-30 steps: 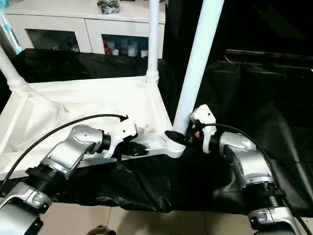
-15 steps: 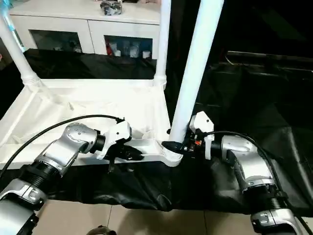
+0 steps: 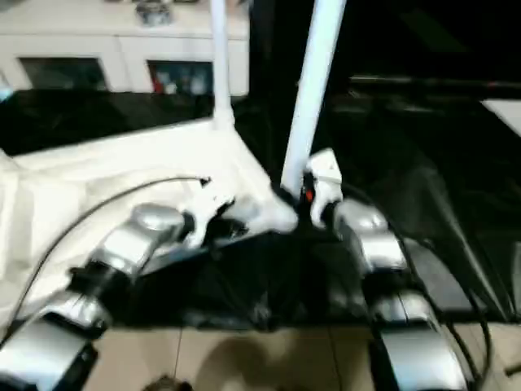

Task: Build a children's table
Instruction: Insert table leg to table base

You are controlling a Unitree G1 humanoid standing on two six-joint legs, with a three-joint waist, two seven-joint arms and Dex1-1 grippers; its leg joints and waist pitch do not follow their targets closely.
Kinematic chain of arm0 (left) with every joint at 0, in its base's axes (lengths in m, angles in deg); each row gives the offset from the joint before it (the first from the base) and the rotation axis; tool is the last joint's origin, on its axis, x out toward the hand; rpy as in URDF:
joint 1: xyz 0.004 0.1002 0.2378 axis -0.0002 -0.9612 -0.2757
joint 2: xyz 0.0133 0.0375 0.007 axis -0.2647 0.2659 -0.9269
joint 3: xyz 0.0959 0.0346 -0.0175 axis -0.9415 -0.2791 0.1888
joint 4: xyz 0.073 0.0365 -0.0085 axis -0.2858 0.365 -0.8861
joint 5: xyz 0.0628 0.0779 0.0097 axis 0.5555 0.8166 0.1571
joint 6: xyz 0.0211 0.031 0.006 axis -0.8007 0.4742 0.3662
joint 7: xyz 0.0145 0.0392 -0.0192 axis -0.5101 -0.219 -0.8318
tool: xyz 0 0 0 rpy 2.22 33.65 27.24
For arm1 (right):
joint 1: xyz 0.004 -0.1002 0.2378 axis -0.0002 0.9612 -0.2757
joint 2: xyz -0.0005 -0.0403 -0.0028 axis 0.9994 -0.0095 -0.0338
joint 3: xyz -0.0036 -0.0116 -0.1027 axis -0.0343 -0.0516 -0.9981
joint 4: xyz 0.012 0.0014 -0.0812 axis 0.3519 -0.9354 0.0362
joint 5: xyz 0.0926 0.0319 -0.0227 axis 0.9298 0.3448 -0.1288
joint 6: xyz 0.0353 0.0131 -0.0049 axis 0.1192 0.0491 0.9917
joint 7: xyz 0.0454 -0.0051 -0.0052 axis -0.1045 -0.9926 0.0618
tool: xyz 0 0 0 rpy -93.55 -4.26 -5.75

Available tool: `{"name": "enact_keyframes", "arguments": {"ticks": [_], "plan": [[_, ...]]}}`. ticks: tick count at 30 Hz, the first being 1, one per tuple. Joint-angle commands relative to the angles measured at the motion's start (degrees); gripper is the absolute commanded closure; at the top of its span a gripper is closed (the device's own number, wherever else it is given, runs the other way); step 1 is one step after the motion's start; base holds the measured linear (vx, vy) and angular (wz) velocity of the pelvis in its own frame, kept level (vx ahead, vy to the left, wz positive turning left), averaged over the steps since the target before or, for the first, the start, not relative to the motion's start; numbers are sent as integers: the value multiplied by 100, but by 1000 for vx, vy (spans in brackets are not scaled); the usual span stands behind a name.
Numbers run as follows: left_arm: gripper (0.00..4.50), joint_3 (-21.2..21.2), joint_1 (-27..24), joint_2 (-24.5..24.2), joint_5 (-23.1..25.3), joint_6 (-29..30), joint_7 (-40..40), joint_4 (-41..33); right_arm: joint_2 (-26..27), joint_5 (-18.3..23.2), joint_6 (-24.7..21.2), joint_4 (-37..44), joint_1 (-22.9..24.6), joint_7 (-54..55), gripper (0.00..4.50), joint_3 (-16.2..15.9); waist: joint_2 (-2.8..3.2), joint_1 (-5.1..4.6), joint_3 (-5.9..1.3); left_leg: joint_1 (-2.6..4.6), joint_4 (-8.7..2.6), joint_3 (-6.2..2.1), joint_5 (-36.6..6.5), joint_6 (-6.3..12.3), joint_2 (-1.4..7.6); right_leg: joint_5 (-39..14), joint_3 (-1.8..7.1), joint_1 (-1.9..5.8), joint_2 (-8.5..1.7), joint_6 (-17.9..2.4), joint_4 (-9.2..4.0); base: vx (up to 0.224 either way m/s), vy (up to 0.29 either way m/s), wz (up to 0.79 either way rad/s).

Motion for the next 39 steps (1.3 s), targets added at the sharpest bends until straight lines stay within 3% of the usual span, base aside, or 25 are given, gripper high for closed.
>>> {"name": "enact_keyframes", "arguments": {"ticks": [1, 2, 3, 4, 5, 6, 8, 17, 19, 20, 24, 25, 31, 35, 38, 39], "plan": [[450, 374, 384, 37, -98, -46, -314, -358, 70, -188, -346, -664, 298, 295, 260, -55, -67, 105, -386, -254, -247, -196, -500, -2, 51, -4552, 385, 385, -729, -186, -1013, 28, -60, -24], [450, 377, 401, 120, -64, -35, -465, -345, 138, -171, -357, -796, 219, 441, 260, -20, 38, 142, -511, -130, -472, -182, -540, -66, 156, -2709, 256, 280, -393, -434, -843, 61, -35, -12], [450, 364, 410, 162, -42, -42, -533, -322, 176, -165, -356, -858, 179, 506, 260, -7, 83, 65, -523, -83, -505, -166, -620, -29, 189, -1334, 197, 254, -264, -884, -737, 0, 0, 0], [450, 352, 420, 206, -18, -50, -604, -297, 216, -160, -356, -924, 137, 574, 260, 7, 91, 43, -523, -62, -527, -162, -753, -10, 203, -1075, 179, 262, -256, -1065, -732, 0, 0, 0], [450, 305, 431, 249, 33, -82, -678, -260, 283, -177, -314, -1064, 56, 664, 260, 32, 68, 17, -477, -65, -536, -136, -1080, 3, 177, -1076, 177, 272, -271, -1238, -776, 0, 0, 0], [450, 279, 432, 276, 57, -87, -713, -246, 347, -184, -285, -1142, 3, 709, 260, 52, 88, 18, -460, -57, -550, -127, -1316, 4, 160, -1388, 161, 281, -289, -1236, -818, 0, 0, 0], [450, 255, 431, 281, 66, -68, -724, -249, 402, -202, -241, -1216, -44, 728, 260, 66, 98, 14, -459, -30, -571, -131, -1491, -12, 175, -1729, 161, 281, -317, -1135, -877, 0, 0, 0], [450, 192, 452, 224, 94, -53, -749, -236, 552, -368, -74, -1434, -155, 643, 260, -25, 108, -51, -432, 6, -625, -141, -1909, -74, 194, -1967, 171, 253, -328, -1096, -937, 0, 0, 0], [450, 171, 441, 204, 101, -78, -724, -246, 552, -393, -5, -1499, -192, 643, 260, -28, 91, -62, -445, 7, -632, -137, -1867, -60, 197, -1952, 169, 262, -330, -1094, -941, 0, 0, 0], [450, 154, 431, 189, 107, -101, -698, -254, 548, -406, 57, -1541, -218, 633, 204, -25, 100, -65, -443, 0, -637, -137, -1837, -53, 199, -1942, 168, 262, -335, -1105, -942, 0, 0, 0], [450, 79, 333, 103, 103, -179, -518, -389, 499, -299, 301, -1525, -318, 397, 184, 135, 65, -75, -458, 1, -630, -117, -1806, -12, 202, -1979, 175, 261, -355, -1105, -968, 0, 0, 0], [450, 79, 333, 103, 103, -179, -518, -389, 499, -299, 301, -1525, -318, 397, 156, 135, 68, -68, -466, -7, -628, -129, -1746, -12, 210, -1906, 180, 268, -361, -1119, -940, 0, 0, 0], [450, 4, 218, -23, 57, -389, -236, -528, 384, -226, 437, -1244, -282, -69, 104, 183, 53, -55, -507, -53, -601, -95, -1231, 117, 209, -1241, 189, 310, -352, -1299, -864, 0, 0, 0], [450, -65, 99, -182, -13, -540, 106, -678, 182, -239, 526, -825, -87, -676, 77, 20, 58, -33, -525, -70, -580, -83, -1012, 252, 224, -890, 187, 321, -340, -1394, -820, 0, 0, 0], [450, -50, 44, -242, -90, -609, 270, -729, 53, -194, 515, -512, 73, -1014, 77, -16, 66, -13, -566, -73, -542, -77, -662, 369, 234, -285, 190, 318, -322, -1550, -738, 0, 0, 0], [450, -68, 12, -285, -125, -696, 403, -750, -44, -180, 497, -326, 173, -1216, 77, -66, 39, -11, -579, -88, -522, -69, -508, 432, 225, -70, 190, 322, -316, -1604, -704, 0, 0, 0]]}}
